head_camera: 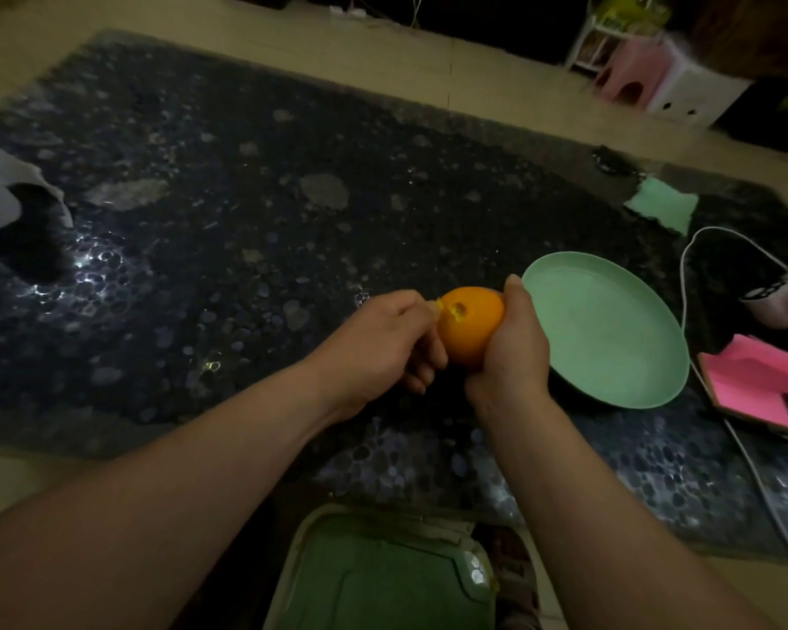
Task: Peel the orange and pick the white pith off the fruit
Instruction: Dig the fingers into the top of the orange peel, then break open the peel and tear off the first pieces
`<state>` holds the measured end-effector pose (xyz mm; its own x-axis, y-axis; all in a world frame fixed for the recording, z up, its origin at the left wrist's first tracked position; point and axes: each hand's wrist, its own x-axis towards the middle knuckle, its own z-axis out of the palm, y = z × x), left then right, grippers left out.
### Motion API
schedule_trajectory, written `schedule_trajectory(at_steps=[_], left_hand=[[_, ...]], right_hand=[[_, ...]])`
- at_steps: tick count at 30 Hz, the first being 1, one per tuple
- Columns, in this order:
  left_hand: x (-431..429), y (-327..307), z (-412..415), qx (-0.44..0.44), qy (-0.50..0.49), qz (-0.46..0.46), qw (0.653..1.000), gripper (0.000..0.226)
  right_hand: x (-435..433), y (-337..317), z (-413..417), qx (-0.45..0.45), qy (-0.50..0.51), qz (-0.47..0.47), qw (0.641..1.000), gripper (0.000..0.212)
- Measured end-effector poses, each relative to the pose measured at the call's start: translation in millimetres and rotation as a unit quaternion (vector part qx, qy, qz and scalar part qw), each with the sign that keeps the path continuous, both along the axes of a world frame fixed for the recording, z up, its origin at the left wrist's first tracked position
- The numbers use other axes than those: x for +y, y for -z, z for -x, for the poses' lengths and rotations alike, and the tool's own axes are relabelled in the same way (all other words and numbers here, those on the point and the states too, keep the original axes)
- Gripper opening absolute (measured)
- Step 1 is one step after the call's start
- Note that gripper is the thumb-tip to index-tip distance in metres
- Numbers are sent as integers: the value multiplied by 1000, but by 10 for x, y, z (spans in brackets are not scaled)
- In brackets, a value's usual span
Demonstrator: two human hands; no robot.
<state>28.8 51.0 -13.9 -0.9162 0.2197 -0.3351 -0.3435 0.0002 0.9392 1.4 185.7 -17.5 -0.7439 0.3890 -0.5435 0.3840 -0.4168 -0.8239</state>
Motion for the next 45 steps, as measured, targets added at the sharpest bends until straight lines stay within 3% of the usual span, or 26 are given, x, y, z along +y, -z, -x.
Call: schedule_trajectory(at_steps=[3, 6, 17, 20, 23, 25, 28, 31, 33, 37, 40, 42, 45], left_hand=[[-71, 91, 40, 42, 14, 159, 986, 33], [-135, 188, 63, 100, 47, 315, 943, 31], [-366, 203, 141, 150, 84, 414, 894, 24], [-356, 181, 124, 150, 97, 431, 884, 8], [-337, 165, 105, 136, 69, 421, 894, 8], [-341, 157, 79, 133, 36, 413, 900, 33], [-292, 89, 10, 173, 37, 401, 899, 35], [-189, 0, -107, 101, 41, 244, 964, 39], [-140, -12, -181, 51, 54, 167, 983, 56], [-249, 12, -206, 72, 13, 134, 988, 70], [-373, -4, -203, 67, -21, 85, 994, 77], [-430, -15, -212, 54, -42, 51, 996, 72], [-456, -49, -231, 37, -66, -21, 997, 62]], right_hand=[[31, 17, 26, -10, 6, 18, 1000, 29], [41, 48, 33, -29, 0, 29, 999, 29], [151, 134, 50, -48, -17, 11, 999, 38], [136, 156, 50, -50, -19, 16, 998, 37], [111, 143, 33, -48, -19, 27, 998, 39], [93, 123, 5, -43, -26, 45, 998, 41], [31, 114, -28, -13, -63, 75, 995, 40], [-71, 129, -65, 8, -93, 114, 989, 56], [-125, 135, -105, 14, -102, 110, 988, 64], [-156, 55, -249, 43, -174, 61, 982, 48], [-93, -17, -282, 87, -260, -36, 961, 39], [-57, -79, -292, 103, -283, -98, 948, 37], [-22, -165, -331, 107, -315, -115, 936, 34]])
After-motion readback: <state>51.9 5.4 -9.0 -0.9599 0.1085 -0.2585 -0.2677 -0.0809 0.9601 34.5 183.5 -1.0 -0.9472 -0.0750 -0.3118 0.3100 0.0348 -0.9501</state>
